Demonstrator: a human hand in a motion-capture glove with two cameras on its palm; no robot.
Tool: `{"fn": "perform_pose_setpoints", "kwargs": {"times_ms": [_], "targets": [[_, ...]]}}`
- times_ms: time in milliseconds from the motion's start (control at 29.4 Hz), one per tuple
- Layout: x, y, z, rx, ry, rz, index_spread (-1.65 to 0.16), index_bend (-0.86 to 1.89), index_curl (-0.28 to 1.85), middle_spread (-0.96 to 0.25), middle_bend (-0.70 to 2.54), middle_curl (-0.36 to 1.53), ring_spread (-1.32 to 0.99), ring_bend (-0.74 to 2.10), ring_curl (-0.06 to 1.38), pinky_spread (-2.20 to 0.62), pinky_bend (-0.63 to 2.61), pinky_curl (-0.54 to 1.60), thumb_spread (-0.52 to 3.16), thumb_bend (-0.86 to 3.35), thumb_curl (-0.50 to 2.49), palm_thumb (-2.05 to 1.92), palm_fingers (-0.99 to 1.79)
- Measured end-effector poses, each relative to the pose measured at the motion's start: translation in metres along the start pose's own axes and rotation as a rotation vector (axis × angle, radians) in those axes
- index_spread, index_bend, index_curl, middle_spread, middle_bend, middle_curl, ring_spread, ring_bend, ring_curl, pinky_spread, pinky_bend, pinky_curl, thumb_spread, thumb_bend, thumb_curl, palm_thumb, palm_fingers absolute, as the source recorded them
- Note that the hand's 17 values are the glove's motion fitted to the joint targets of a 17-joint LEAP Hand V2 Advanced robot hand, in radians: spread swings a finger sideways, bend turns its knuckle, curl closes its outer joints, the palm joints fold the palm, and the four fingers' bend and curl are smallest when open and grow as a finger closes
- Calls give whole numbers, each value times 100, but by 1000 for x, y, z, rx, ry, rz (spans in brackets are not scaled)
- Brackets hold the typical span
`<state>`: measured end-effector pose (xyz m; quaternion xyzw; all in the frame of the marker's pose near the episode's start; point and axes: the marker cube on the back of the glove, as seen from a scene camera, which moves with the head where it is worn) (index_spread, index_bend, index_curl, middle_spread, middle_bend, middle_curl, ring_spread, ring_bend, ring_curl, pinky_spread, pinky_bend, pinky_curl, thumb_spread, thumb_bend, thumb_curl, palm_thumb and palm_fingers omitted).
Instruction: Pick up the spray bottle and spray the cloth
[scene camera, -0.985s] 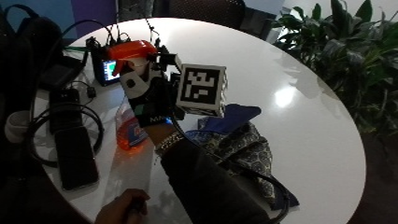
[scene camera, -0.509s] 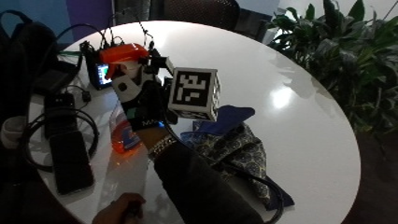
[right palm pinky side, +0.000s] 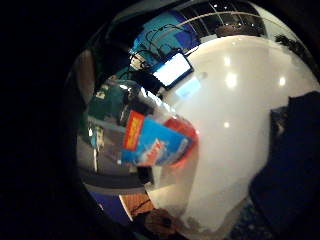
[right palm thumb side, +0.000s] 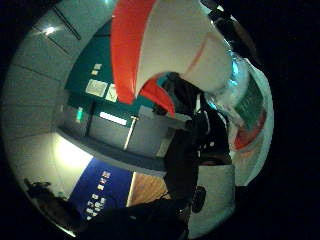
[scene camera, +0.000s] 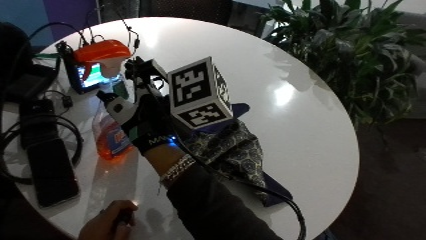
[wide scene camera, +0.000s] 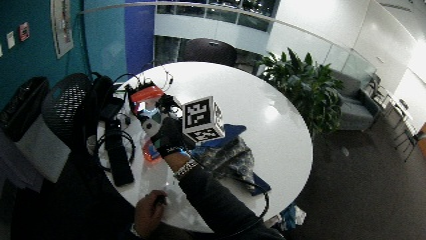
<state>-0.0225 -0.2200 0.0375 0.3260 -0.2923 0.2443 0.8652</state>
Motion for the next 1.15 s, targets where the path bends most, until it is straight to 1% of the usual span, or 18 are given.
{"fn": "perform_pose_setpoints", "kwargs": {"times_ms": [238, 442, 543, 713, 917, 1155], "targets": [[4, 34, -17, -253, 335, -82, -31, 10, 42, -9, 25, 41, -8, 47, 36, 16, 39, 36, 97, -2, 62, 94, 61], [5, 68, -49, -371, 563, -125, -35, 18, 40, -6, 24, 40, -6, 35, 33, 19, 35, 36, 102, -3, 59, 90, 54], [2, 78, -64, -384, 646, -132, -35, 19, 41, -4, 19, 39, -5, 29, 32, 20, 36, 36, 104, -4, 56, 86, 46], [-1, 95, -88, -378, 735, -112, -37, 18, 40, -4, 16, 37, -4, 24, 30, 22, 32, 35, 106, -5, 51, 80, 41], [6, 111, -101, -378, 774, -63, -38, 18, 39, -3, 16, 34, -3, 23, 29, 23, 30, 34, 109, -3, 48, 78, 40], [20, 113, -105, -379, 798, -31, -39, 17, 37, -2, 16, 33, -3, 22, 29, 24, 29, 34, 110, -2, 44, 77, 39]]}}
